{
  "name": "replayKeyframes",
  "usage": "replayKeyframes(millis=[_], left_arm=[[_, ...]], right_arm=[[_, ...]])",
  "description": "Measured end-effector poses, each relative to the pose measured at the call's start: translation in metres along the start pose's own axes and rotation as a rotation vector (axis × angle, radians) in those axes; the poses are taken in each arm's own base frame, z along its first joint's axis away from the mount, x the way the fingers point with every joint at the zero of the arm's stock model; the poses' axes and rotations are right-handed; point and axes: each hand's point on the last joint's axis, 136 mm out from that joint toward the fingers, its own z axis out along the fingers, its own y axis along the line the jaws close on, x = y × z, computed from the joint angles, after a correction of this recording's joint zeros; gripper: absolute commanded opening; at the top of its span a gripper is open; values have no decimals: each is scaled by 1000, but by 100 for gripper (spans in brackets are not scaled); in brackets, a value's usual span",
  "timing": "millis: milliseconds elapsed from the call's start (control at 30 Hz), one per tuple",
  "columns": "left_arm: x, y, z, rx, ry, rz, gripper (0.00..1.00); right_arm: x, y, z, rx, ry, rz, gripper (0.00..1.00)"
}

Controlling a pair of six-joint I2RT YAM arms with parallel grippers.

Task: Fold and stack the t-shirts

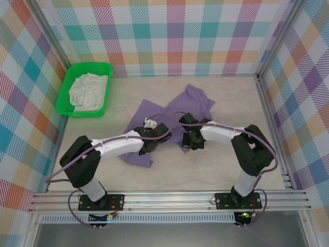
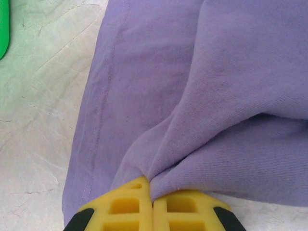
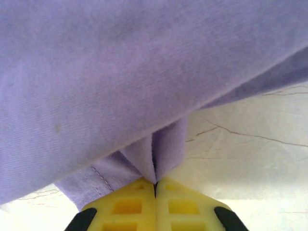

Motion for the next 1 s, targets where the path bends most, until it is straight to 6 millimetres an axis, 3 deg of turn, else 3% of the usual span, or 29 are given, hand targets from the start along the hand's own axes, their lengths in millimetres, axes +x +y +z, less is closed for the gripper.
replayKeyframes(millis=[133,400,633,767,933,1000], left_arm=[[0,0,2,1,-4,-8,0],[3,4,8,-7,4,-10,0],[2,-3,14,9,4,-4,0],[5,-13,16,50,25,3,0],[10,-26,9,107,36,34,0],[12,-31,-3,139,31,59,0]], right_arm=[[-1,-17,-21,57,-42,-5,0],[-7,-71,-121,188,-230,-12,0],[-2,-115,-182,308,-273,12,0],[10,-131,-182,384,-207,9,0],[35,-149,-150,459,-80,19,0],[42,-156,-140,469,-45,43,0]])
